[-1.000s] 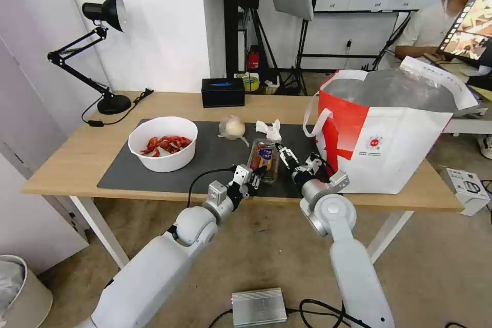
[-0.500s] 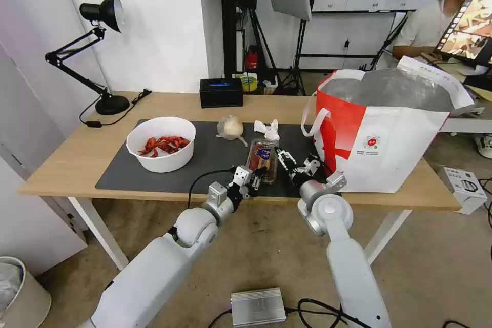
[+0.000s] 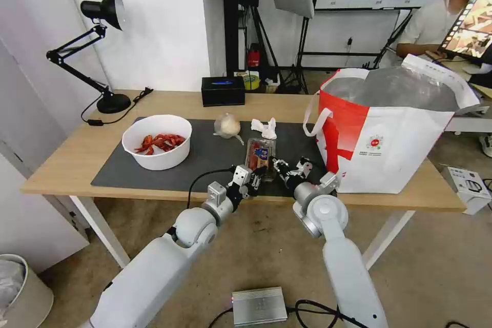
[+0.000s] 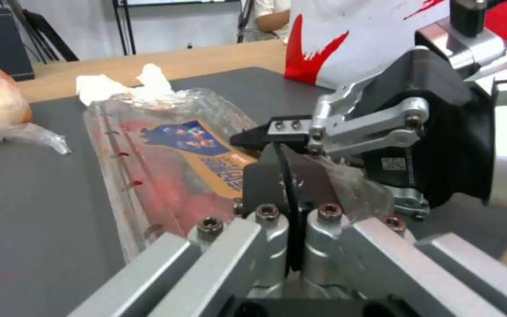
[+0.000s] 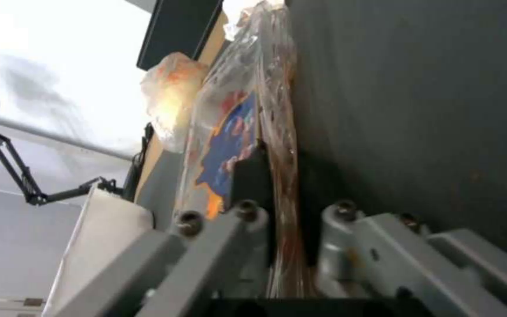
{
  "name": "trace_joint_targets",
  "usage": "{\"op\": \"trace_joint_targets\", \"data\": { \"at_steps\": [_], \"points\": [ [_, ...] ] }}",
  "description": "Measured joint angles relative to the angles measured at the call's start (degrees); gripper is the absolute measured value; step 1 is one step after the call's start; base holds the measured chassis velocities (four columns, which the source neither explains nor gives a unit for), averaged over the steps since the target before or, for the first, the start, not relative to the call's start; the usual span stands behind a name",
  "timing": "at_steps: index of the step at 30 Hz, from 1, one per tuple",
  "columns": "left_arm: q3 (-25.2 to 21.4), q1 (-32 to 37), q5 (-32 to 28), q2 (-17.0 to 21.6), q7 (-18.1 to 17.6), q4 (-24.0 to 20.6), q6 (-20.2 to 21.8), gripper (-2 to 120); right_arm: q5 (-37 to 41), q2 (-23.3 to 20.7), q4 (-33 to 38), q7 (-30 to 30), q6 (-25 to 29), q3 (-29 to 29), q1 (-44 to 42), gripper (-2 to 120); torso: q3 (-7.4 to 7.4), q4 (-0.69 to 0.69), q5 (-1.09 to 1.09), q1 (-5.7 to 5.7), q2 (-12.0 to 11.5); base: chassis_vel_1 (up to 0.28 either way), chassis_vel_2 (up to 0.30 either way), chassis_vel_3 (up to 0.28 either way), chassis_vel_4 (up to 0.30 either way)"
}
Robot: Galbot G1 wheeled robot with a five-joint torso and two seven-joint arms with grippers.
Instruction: Pick up the trash from the table and place it into the takeout bag.
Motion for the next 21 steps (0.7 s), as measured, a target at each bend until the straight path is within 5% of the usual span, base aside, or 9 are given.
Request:
{"op": "trace_joint_targets", "data": {
  "at_steps": [12, 21],
  "points": [
    [-0.1, 0.2, -0.3, -0.2, 0.0, -0.3, -0.1, 0, -0.9, 0.3, 0.4, -0.2, 0.1, -0.2, 0.0, 0, -0.02, -0.03, -0.04, -0.02, 0.0, 0.000, 0.000, 0.000, 0.000],
    [-1.6, -0.2, -1.7, 0.6, -0.1, -2.8, -0.4, 32, -1.0, 0.4, 0.9, -0.3, 0.3, -0.3, 0.0, 0, -0.02, -0.03, -0.04, -0.02, 0.0, 0.000, 0.000, 0.000, 0.000]
  ]
}}
